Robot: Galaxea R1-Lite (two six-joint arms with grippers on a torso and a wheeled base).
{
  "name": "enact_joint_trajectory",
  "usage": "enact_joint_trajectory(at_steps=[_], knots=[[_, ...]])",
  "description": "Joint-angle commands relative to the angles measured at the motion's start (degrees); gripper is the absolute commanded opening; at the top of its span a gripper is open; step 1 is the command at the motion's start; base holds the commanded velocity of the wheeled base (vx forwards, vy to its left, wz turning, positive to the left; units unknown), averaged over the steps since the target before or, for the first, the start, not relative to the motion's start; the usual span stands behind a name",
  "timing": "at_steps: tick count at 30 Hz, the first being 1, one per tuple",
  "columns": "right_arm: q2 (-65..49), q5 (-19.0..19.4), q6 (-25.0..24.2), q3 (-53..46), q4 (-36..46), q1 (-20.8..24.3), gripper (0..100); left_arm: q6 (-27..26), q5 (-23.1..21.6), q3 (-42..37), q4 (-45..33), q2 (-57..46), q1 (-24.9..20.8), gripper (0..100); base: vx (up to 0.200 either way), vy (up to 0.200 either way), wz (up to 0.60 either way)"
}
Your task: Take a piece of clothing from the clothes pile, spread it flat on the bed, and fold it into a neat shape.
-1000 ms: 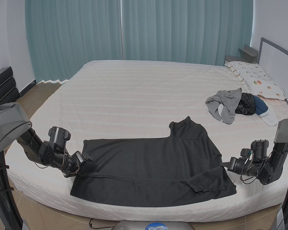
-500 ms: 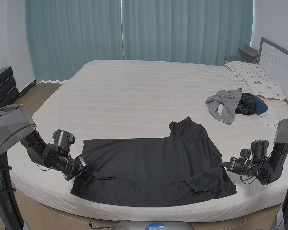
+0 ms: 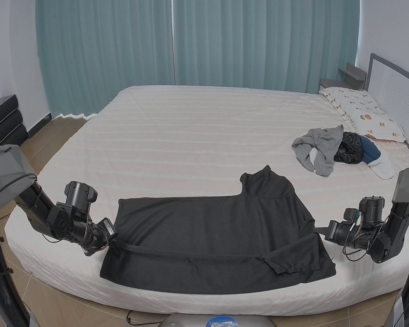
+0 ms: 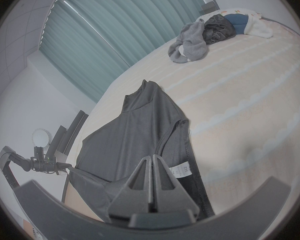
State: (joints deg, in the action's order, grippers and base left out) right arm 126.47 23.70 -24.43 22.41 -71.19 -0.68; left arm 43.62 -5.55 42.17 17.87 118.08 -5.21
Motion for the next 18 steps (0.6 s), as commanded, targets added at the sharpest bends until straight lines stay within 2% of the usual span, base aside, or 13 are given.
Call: enact_joint_trajectory(at_steps=[1,9,18], knots=[[-3.9,-0.2,0.0,-0.7,0.2,1.3,0,0.1,0.0,-1.8,0.1,-4.2,0.0,0,0.000,0.000,0.00],[-7.5,0.0,0.2,-8.2,-3.9,0.8,0,-0.2,-0.1,-6.3,0.1,-9.0,0.0,0,0.000,0.000,0.00],[-7.0,0.7,-0.3,-19.2,-18.5,-1.9,0,-0.2,-0.8,-11.7,0.0,-16.0,-0.1,0,0.000,0.000,0.00]])
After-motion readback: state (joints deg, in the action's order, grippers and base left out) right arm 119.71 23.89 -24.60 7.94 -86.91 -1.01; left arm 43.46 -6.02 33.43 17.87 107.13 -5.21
